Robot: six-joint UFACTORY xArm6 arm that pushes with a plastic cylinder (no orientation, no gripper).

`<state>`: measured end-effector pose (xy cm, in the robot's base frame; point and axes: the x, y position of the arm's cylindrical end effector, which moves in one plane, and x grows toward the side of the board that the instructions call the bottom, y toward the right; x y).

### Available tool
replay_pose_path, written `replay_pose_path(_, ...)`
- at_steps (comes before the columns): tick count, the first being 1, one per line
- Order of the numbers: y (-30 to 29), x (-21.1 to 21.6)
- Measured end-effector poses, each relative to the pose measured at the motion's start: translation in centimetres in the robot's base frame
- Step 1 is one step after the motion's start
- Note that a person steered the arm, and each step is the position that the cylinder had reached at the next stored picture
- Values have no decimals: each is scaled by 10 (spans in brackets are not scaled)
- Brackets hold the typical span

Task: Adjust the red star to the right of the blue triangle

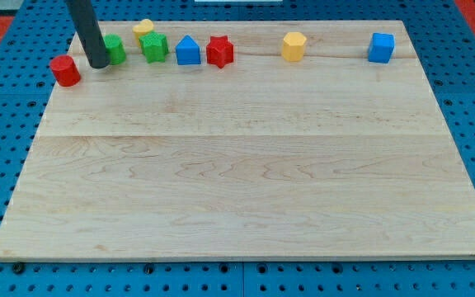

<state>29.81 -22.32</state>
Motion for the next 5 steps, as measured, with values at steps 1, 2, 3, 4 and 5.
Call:
replay_pose_path(1, 1, 20)
replay_pose_path(2, 86, 37)
replay_pose_path(3, 162, 24)
replay_pose_path(4, 199, 7)
replay_pose_path(5, 196, -27)
